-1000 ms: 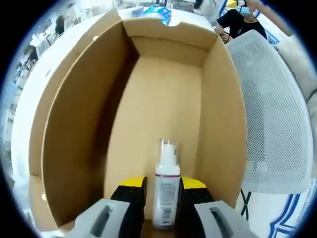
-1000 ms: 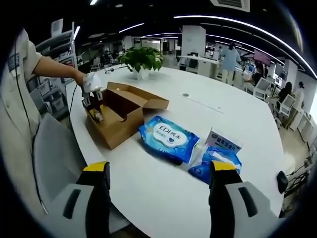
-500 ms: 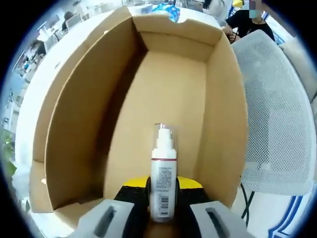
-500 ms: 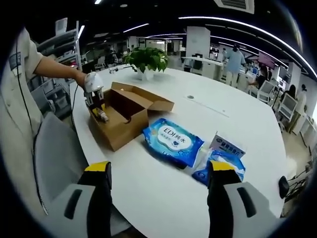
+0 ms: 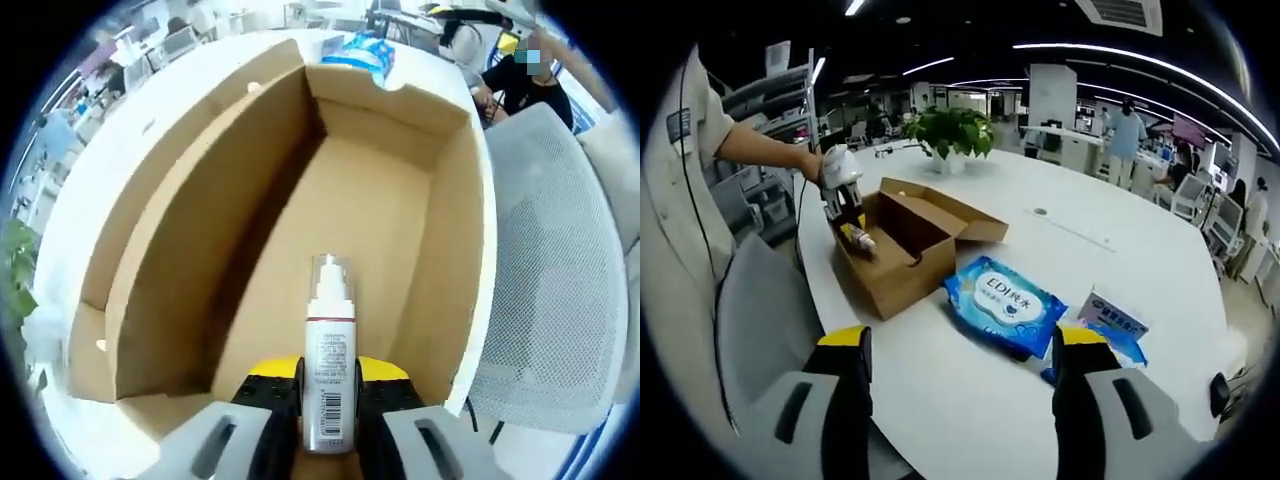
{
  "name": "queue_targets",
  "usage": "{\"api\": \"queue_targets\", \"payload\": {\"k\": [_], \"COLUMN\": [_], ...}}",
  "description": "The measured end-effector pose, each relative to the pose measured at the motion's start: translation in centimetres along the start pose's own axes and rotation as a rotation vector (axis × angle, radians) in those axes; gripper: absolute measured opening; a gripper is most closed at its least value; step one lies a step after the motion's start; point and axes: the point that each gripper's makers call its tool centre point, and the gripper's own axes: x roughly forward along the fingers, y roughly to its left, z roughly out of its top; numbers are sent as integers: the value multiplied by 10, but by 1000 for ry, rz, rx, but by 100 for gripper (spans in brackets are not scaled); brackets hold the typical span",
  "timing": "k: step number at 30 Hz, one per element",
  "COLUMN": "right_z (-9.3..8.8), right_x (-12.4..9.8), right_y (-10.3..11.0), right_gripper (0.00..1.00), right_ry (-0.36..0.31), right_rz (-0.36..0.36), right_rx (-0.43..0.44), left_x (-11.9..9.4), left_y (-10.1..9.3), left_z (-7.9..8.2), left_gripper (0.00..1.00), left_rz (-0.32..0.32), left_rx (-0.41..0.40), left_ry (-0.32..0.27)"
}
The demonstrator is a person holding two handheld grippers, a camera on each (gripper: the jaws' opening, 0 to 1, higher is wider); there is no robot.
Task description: Operate the shoe box by opening the lid, removing the specified soft item, and placing it in the target area until the item is outside and the box remains undamaged.
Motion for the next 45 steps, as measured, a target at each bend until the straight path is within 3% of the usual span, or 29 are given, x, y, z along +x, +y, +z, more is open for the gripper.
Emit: {"api": "queue_targets", "payload": {"k": [6,19,24,32,40,45], "right_z": [9,24,30,41,50,56], "right_x": [8,27,35,47,58,64], "right_y": [7,27,38,53,70,80], "right_gripper": [65,59,57,50,46,43], "right_ry": [-16,-50,-59,-78,-90,-95], "right_rz": [29,99,129,174,225,258], "right_rx": [-20,-55,-74,-99,-126,-139], "left_x": [-8,-32,-34,-46,-52,-58], "left_y": [-3,-28,-35,-59,-75,-92], "left_z": [10,58,72,103,123,139], "left_gripper": [19,19,19,19,19,19], "left_rz": [23,29,14,-53,-95,-154], "left_rx": [3,1,16,34,67,110], "left_ry": [-41,-199,-235,-337,-390,-443]}}
